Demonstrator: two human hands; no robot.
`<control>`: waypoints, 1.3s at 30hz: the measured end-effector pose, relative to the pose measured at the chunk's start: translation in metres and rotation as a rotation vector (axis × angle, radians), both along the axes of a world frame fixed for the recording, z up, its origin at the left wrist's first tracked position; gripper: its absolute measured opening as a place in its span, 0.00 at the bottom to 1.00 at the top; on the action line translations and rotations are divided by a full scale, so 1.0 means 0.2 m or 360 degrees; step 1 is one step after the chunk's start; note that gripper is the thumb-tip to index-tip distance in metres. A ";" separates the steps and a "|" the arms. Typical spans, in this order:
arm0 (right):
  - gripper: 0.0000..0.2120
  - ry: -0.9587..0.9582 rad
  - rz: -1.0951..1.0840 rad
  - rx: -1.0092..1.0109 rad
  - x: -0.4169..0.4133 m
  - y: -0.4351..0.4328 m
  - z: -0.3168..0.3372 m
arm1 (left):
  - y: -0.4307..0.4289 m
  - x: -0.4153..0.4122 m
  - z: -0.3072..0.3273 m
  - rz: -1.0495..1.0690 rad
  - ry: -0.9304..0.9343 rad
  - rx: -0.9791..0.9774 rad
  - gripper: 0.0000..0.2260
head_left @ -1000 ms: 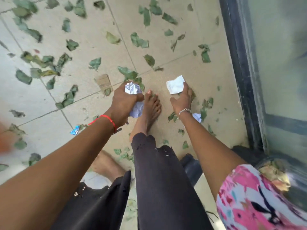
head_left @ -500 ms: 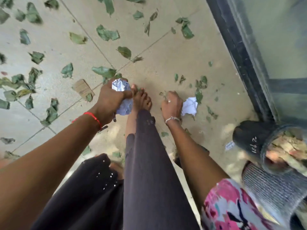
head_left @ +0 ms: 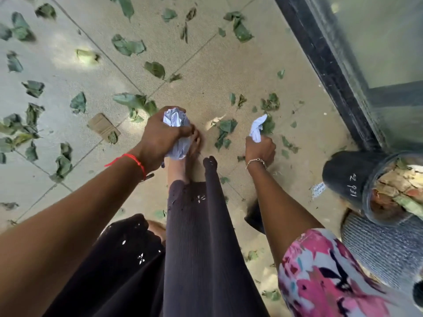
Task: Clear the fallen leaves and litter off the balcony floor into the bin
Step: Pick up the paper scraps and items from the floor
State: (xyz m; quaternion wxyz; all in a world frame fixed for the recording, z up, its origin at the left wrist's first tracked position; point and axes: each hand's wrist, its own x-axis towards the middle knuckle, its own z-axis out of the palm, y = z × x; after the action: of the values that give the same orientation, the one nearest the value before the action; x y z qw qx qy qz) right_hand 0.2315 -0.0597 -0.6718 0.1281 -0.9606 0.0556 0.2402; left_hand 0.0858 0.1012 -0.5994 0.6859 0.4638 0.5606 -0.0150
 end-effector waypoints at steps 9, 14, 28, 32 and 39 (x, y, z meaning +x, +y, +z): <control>0.09 0.0115 0.0388 0.0145 -0.25 0.02 0.31 | 0.02 -0.03 0.27 0.0055 0.0148 -0.0003 0.12; 0.05 0.0322 0.0575 0.0105 -0.41 0.00 0.65 | -0.02 -0.02 0.53 0.0044 0.0191 0.0003 0.12; 0.14 0.0359 0.0264 0.0192 -0.62 -0.19 1.10 | -0.19 -0.21 1.10 -0.0258 0.0144 0.0250 0.14; 0.17 0.0353 0.0282 0.0238 -0.66 -0.27 1.28 | -0.36 -0.26 1.19 -0.0332 0.0178 0.0209 0.15; 0.19 0.0311 -0.0198 0.0166 -0.66 -0.49 1.48 | -0.73 -0.10 1.29 -0.0788 0.0139 0.0237 0.20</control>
State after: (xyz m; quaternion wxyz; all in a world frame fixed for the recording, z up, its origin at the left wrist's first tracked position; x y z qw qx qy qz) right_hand 0.0998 -0.1572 -0.3764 0.1865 -0.9194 0.1146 0.3269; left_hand 0.0664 -0.0451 -0.3419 0.6003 0.6350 0.4587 -0.1611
